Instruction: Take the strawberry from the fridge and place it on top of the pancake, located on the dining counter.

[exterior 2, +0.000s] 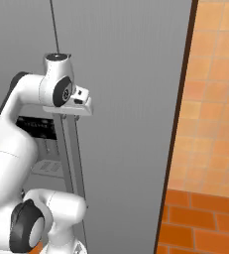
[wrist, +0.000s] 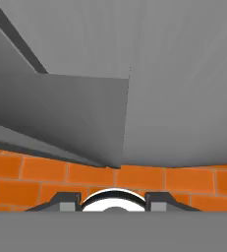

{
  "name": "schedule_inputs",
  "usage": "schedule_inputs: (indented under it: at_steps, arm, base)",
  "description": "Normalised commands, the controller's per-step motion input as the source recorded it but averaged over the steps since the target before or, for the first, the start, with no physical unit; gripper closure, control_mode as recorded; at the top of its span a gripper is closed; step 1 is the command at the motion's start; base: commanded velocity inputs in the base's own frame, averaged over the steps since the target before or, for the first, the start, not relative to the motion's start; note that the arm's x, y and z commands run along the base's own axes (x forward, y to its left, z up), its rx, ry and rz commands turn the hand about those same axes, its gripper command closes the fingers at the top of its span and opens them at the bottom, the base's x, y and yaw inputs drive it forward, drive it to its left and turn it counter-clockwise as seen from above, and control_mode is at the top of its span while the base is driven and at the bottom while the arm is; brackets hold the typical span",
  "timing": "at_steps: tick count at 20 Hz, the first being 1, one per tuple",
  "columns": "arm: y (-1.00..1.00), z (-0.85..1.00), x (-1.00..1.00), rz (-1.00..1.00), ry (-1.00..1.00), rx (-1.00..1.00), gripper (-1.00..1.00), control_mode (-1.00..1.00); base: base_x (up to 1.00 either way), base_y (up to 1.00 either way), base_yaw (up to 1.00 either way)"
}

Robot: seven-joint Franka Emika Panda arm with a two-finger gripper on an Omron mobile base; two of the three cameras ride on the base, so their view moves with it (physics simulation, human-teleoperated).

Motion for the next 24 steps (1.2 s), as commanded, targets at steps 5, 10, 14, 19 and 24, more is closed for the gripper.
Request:
schedule_inputs:
  at_steps: [5,10,14,19,24]
  arm:
    - [-0.01,0.01,-0.72,0.0,-0.23,0.0,-1.0,-1.0]
    - [0.0,0.0,-1.0,-0.06,-0.26,0.0,-1.0,-1.0]
    - [0.0,-0.03,-0.86,-0.08,-0.09,0.0,-1.0,-1.0]
    - [-0.09,0.1,-0.74,-0.07,0.0,0.0,-1.0,-1.0]
    - [-0.06,0.26,-0.81,-0.01,-0.05,0.0,-1.0,-1.0]
  base:
    - [0.0,0.0,0.0]
    - [0.0,0.0,0.0]
    - [0.0,0.0,0.0]
    - [0.0,0.0,0.0]
    - [0.0,0.0,0.0]
